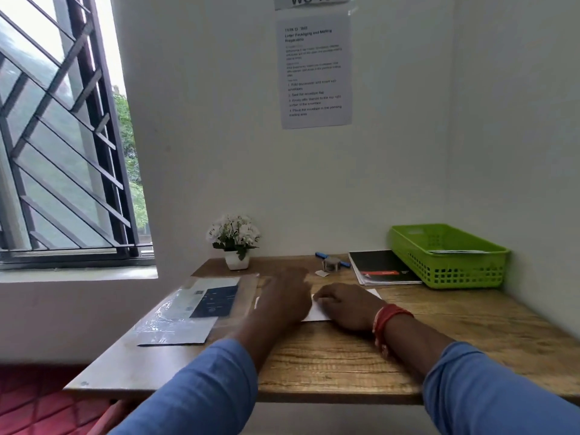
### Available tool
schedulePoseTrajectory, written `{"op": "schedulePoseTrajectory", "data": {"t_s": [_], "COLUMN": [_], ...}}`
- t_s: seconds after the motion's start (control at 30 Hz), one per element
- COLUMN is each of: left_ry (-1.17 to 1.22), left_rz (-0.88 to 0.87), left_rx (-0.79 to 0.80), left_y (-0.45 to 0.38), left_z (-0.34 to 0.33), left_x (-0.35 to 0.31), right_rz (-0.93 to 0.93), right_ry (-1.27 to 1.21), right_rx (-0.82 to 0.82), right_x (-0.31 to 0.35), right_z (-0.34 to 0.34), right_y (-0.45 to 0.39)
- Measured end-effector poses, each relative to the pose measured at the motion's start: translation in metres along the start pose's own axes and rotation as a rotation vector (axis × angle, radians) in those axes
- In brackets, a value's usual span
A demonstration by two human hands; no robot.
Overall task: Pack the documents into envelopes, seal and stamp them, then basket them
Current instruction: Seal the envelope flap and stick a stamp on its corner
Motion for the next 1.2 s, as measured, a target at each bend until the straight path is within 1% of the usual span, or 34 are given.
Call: {"op": "schedulePoseTrajectory", "data": {"t_s": [0.07, 0.13, 0.2, 0.33, 0.47, 0.53, 0.57, 0.6, 0.63, 0.67, 0.73, 0.83, 0.9, 0.97, 1.0, 1.03, 1.1, 1.2], "left_ry": [0.115, 0.085, 0.003, -0.057, -0.058, -0.063, -0.075, -0.075, -0.072, -0.056, -0.040, 0.004, 0.085, 0.160, 0.190, 0.228, 0.387, 0.517], "left_rz": [0.019, 0.050, 0.057, 0.103, 0.155, 0.186, 0.188, 0.177, 0.154, 0.135, 0.106, 0.142, 0.223, 0.289, 0.319, 0.366, 0.463, 0.513], "left_rx": [0.142, 0.252, 0.331, 0.430, 0.535, 0.583, 0.603, 0.590, 0.540, 0.474, 0.343, 0.213, 0.135, 0.094, 0.057, 0.019, -0.010, -0.036], "left_y": [0.004, 0.009, 0.013, 0.017, 0.022, 0.019, 0.015, 0.008, -0.004, -0.015, -0.043, -0.083, -0.097, -0.101, -0.102, -0.104, -0.105, -0.105], "left_z": [-0.034, -0.058, -0.068, -0.069, -0.071, -0.066, -0.062, -0.058, -0.055, -0.049, -0.046, -0.056, -0.066, -0.081, -0.086, -0.092, -0.104, -0.107], "left_x": [-0.010, -0.011, -0.009, 0.001, 0.002, -0.002, -0.006, -0.012, -0.018, -0.024, -0.030, -0.028, -0.019, -0.006, 0.002, 0.012, 0.021, 0.026], "right_rz": [-0.012, -0.008, -0.005, -0.005, -0.060, -0.081, -0.071, -0.046, -0.008, 0.035, 0.087, 0.079, 0.024, -0.044, -0.079, -0.110, -0.134, -0.125], "right_ry": [0.038, 0.093, 0.202, 0.291, 0.289, 0.275, 0.281, 0.294, 0.305, 0.303, 0.270, 0.237, 0.315, 0.436, 0.449, 0.434, 0.400, 0.368], "right_rx": [-0.053, -0.005, 0.093, 0.244, 0.356, 0.350, 0.292, 0.208, 0.114, 0.021, -0.108, -0.261, -0.336, -0.303, -0.265, -0.234, -0.226, -0.263], "right_x": [-0.004, -0.007, -0.009, -0.018, -0.037, -0.046, -0.048, -0.046, -0.041, -0.035, -0.030, -0.037, -0.050, -0.068, -0.079, -0.087, -0.098, -0.099], "right_z": [0.004, -0.005, -0.012, -0.009, -0.003, 0.006, 0.015, 0.025, 0.036, 0.044, 0.048, 0.041, 0.034, 0.022, 0.016, 0.013, 0.014, 0.021], "right_y": [-0.002, -0.004, -0.001, 0.010, 0.015, 0.010, 0.003, -0.006, -0.016, -0.027, -0.050, -0.087, -0.104, -0.119, -0.125, -0.131, -0.138, -0.140]}}
Point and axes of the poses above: each hand's wrist, its own y-axis away from the middle knuckle, its own z-axis out of the back of the hand, x = y × z, the point moved 10 cm from there along -y, towards the middle knuckle, and after that the axes turned 11 degrees about -x, right-handed, at the moved point
